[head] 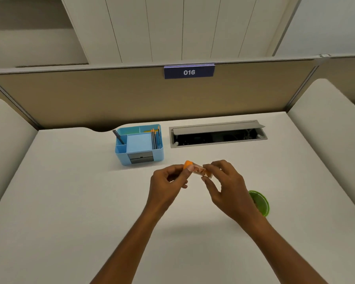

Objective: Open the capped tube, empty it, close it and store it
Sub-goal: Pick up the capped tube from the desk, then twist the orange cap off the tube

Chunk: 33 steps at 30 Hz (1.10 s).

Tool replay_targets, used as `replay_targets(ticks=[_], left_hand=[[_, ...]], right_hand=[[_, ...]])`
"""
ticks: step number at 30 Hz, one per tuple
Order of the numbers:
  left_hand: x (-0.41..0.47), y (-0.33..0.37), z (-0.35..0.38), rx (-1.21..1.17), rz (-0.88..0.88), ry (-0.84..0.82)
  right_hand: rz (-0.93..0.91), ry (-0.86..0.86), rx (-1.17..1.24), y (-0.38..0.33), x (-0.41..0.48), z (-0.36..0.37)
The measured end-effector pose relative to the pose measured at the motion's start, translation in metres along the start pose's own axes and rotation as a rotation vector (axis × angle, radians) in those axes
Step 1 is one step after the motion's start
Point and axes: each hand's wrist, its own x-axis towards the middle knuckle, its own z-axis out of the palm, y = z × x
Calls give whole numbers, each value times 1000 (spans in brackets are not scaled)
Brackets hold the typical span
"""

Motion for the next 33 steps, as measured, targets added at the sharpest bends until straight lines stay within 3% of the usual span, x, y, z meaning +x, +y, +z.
replay_targets(ticks=[9, 13, 20, 33], left_hand=[[-38, 11, 56, 26, 125, -139], [-46, 6, 71, 53, 83, -180], [-55, 2, 85, 112, 56, -224], [-61, -7, 99, 166, 119, -164]], right_hand=[[56, -9, 128, 8, -41, -42], [94, 43, 165, 10, -59, -46], [159, -17, 240, 20, -80, -41], [158, -41, 242, 31, -85, -28]])
